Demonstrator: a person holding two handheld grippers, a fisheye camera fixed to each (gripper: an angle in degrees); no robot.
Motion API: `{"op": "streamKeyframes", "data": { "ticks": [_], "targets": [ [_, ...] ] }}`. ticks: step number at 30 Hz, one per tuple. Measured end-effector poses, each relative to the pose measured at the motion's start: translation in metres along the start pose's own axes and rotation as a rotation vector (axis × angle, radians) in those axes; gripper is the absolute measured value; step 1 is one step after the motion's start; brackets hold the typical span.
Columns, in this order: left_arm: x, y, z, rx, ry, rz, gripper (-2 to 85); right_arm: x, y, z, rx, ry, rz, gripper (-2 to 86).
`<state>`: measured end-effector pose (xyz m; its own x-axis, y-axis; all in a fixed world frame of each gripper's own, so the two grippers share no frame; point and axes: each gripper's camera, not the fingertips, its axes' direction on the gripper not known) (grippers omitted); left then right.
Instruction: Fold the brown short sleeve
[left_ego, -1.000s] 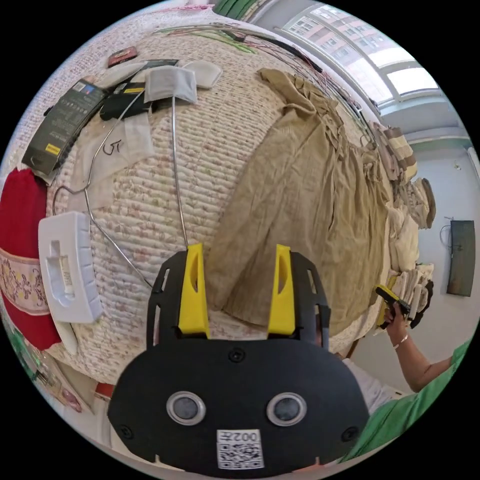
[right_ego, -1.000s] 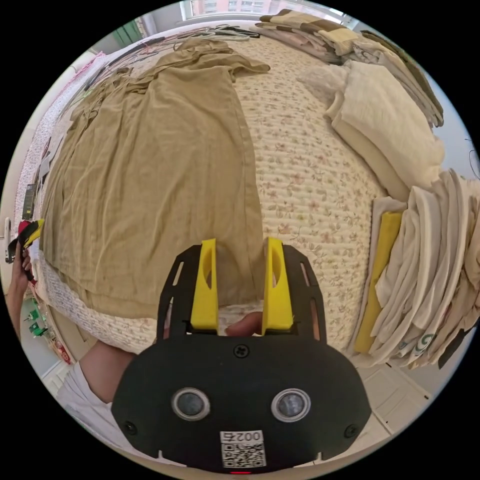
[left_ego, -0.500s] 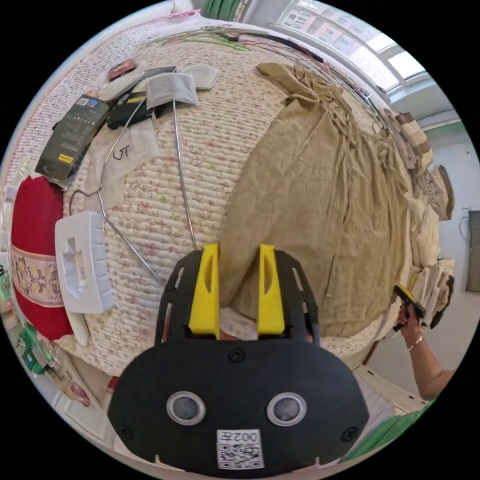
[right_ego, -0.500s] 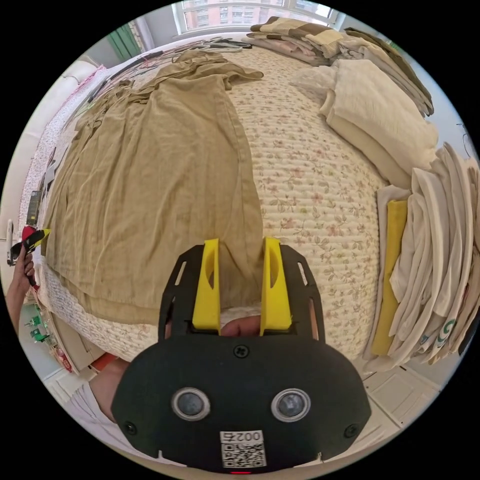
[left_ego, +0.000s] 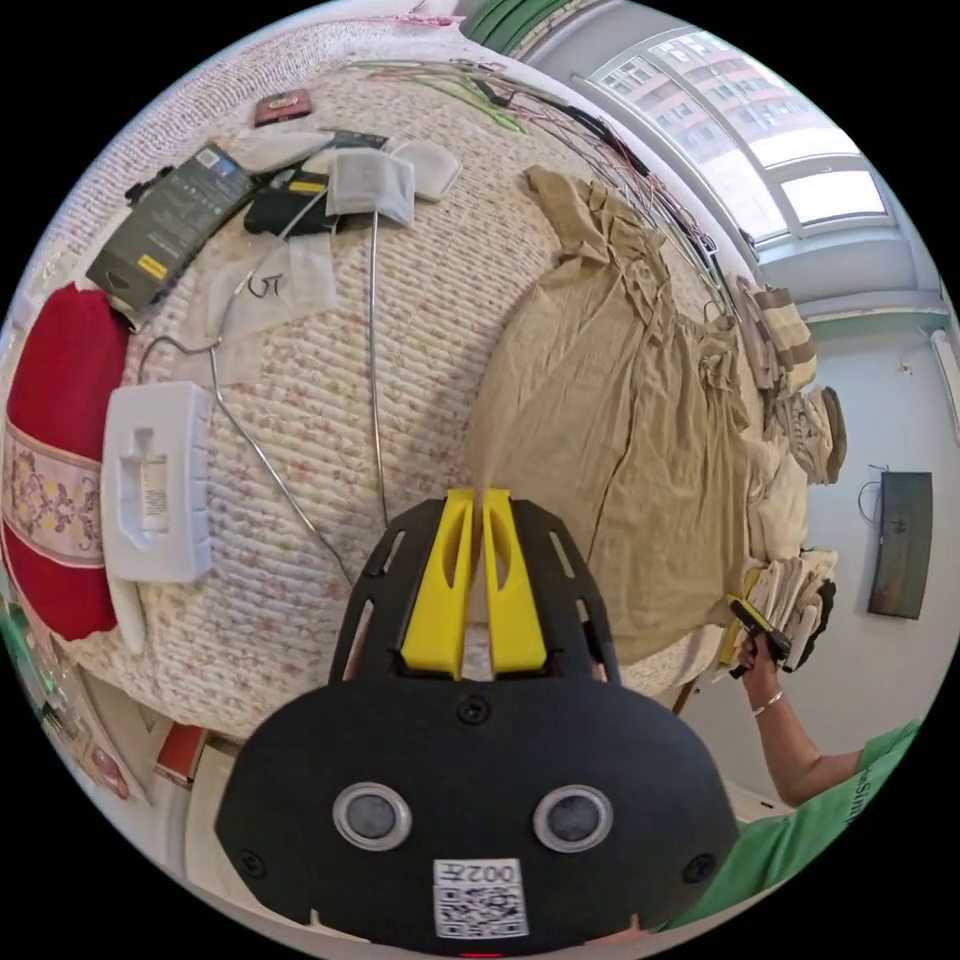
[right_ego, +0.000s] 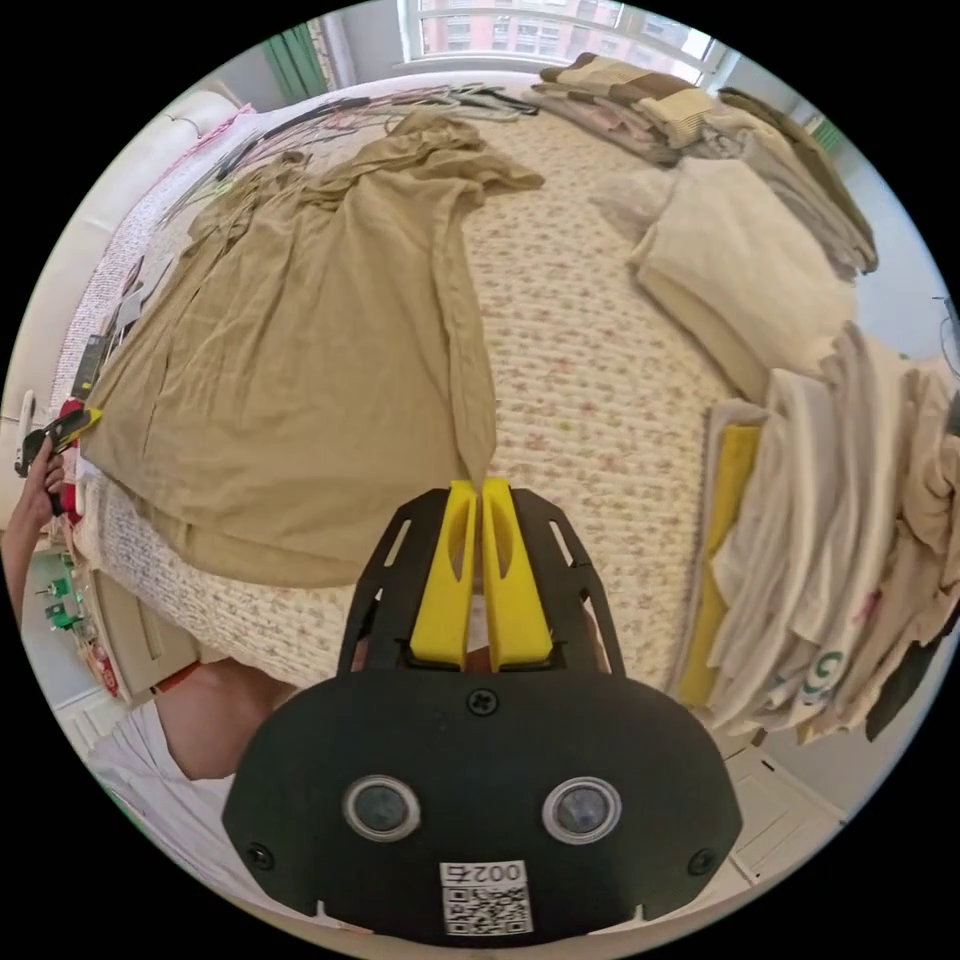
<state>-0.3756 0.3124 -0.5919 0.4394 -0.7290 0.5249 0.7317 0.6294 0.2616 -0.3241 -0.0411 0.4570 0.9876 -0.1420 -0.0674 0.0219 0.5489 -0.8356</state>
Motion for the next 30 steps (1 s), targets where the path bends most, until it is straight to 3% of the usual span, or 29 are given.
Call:
{"op": "streamKeyframes", "data": {
  "ticks": [5, 9, 18, 25, 28, 30],
  "targets": [
    [0.028, 0.003, -0.021, -0.104, -0.071, 0.108, -1.0, 0.019, 0.004, -0.035, 0.043, 0.077, -0.043, -0.9],
    [0.047, 0.019, -0.021, -0.210, -0.158, 0.165, -1.0, 0.029, 0.020, -0.032, -0.046, 0.116, -0.071, -0.9],
    [0.016, 0.055, 0.007, -0.363, -0.068, 0.019, -1.0, 0.052, 0.071, 0.033, -0.294, 0.125, -0.055, -0.9],
    [0.014, 0.042, -0.013, -0.360, -0.043, -0.007, -0.9, 0.069, 0.065, 0.034, -0.245, 0.092, 0.016, -0.9],
    [0.011, 0.023, -0.030, -0.318, 0.073, -0.082, -0.9, 0.084, 0.048, 0.017, -0.166, 0.060, 0.095, -0.9],
    [0.004, 0.002, -0.044, -0.243, 0.271, -0.215, -0.9, 0.095, 0.031, 0.002, -0.090, 0.009, 0.156, -0.9]
  ]
}}
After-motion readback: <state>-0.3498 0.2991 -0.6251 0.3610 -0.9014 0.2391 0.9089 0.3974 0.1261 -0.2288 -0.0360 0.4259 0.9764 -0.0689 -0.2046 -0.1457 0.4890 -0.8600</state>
